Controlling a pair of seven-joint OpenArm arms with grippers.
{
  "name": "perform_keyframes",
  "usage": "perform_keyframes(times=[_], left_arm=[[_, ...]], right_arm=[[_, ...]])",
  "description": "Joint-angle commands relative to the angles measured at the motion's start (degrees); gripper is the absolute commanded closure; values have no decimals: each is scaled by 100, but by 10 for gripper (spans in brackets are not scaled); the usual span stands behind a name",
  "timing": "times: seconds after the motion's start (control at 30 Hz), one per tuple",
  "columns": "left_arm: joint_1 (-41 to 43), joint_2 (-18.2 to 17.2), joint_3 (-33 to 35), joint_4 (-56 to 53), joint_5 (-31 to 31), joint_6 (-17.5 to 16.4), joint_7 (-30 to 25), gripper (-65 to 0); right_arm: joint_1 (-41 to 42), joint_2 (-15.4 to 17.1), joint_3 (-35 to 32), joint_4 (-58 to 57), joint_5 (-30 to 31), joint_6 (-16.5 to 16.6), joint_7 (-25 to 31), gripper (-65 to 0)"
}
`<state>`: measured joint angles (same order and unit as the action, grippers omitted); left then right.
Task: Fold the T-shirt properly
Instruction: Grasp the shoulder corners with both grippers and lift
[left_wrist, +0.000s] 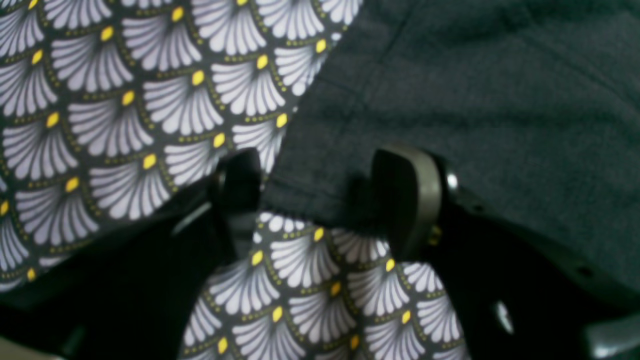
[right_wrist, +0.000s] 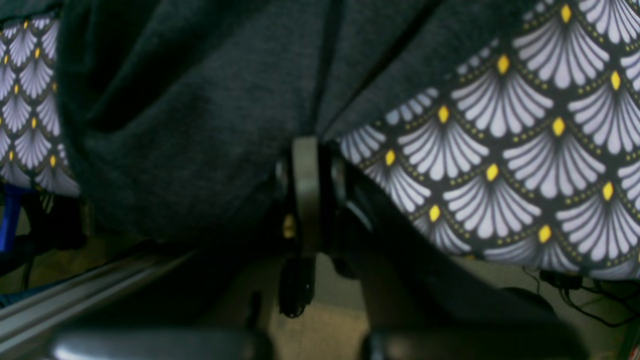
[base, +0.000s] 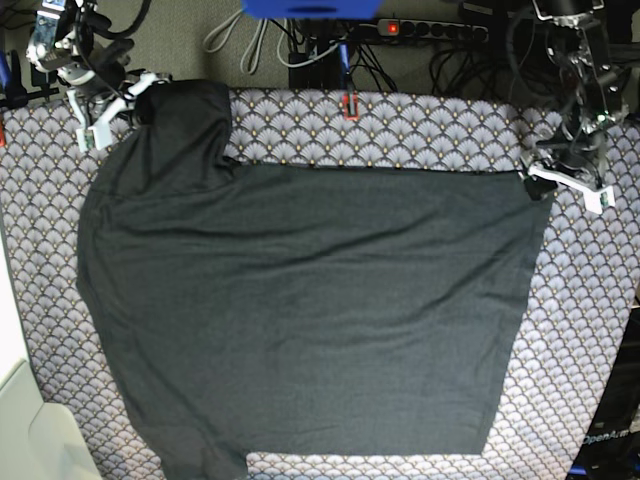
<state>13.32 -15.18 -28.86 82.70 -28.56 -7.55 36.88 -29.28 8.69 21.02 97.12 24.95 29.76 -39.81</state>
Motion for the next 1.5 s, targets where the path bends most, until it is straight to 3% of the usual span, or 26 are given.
perform_keyframes(times=[0.0, 0.37, 0.53, 0.7, 0.73, 1.3, 1.47], left_arm=[[-18, -69, -28, 69, -24, -14, -80, -376], [105, 45, 464, 69, -24, -14, -9, -351], [105, 45, 499, 69, -24, -14, -9, -213], [105, 45, 473, 69, -24, -14, -9, -13], [105, 45, 473, 69, -24, -14, -9, 0], [589, 1, 447, 772, -24, -14, -9, -7], [1028, -86, 209, 1036, -24, -14, -9, -7]], right_arm=[[-66, 6, -40, -20, -91, 62, -331, 0], [-57, 6, -49, -20, -91, 62, -331, 0], [-57, 15, -49, -20, -91, 62, -331, 0], [-57, 15, -31, -20, -91, 62, -331, 0], [-57, 15, -31, -20, -91, 62, -331, 0], [-136, 23, -14, 411, -82, 70, -313, 0], [-329, 191, -14, 622, -82, 79, -296, 0]])
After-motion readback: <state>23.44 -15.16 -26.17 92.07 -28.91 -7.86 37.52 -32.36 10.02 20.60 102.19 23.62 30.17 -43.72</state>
